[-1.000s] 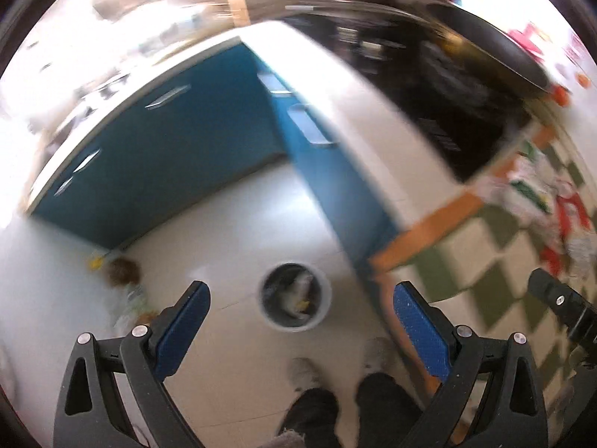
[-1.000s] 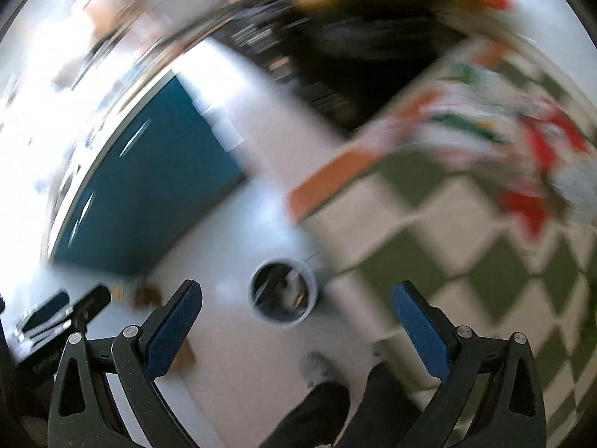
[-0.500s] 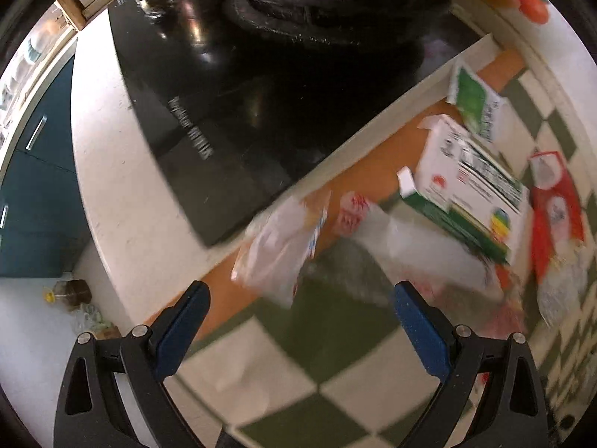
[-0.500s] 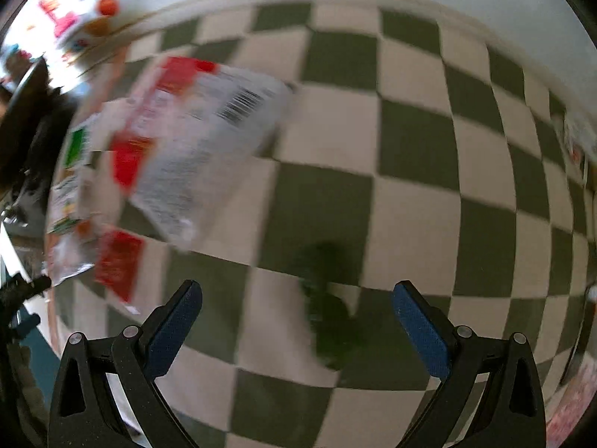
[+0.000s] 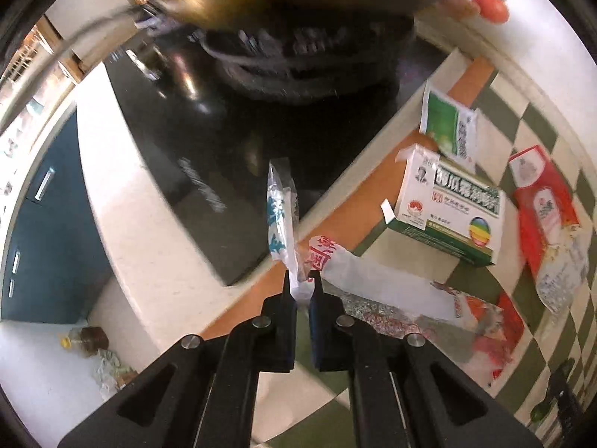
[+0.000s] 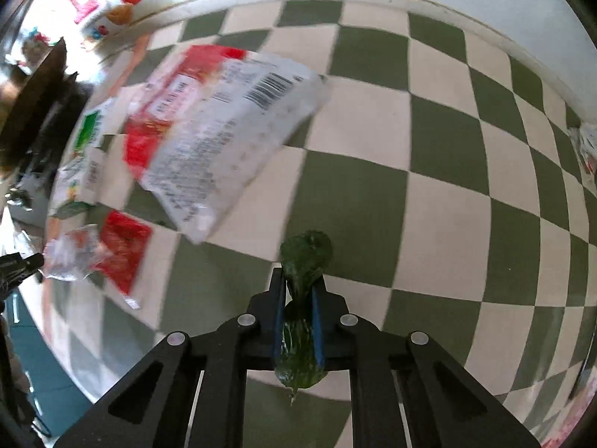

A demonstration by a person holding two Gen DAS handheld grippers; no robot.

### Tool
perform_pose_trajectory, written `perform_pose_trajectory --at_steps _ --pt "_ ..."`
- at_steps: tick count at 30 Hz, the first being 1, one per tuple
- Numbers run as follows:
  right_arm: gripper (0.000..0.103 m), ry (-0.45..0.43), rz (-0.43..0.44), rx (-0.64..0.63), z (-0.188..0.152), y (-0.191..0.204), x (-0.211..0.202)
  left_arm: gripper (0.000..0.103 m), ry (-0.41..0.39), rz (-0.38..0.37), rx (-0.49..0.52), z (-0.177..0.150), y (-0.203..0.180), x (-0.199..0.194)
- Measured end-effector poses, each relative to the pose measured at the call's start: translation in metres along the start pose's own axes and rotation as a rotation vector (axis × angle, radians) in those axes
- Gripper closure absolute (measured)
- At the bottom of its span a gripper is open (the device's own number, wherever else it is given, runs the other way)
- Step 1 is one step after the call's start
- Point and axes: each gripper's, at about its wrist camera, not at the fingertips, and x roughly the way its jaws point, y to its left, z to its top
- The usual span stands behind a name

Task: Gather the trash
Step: 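Grasp the green vegetable scrap with the right tool while the left tool grasps a clear wrapper, then carry the scrap and wrapper over the bin and open both tools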

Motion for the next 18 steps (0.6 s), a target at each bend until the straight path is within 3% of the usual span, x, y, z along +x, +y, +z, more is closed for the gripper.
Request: perform_pose_trajectory --at_steps 9,14,18 --pt "0.091 -0.007 0.194 -0.124 -0.019 0.076 -0.047 0.1 -0.136 0.009 -0.09 -0.034 0.088 -0.087" --pt "0.092 0.041 0.327 -0.278 -0.051 0.155 -0.055 0.1 -0.162 0.085 -0.202 -0.072 0.169 -0.114" --pt "0.092 0.107 0.415 -0.42 -0.092 0.226 -0.048 0.1 -0.13 0.166 -0.314 -0.113 0.241 -0.119"
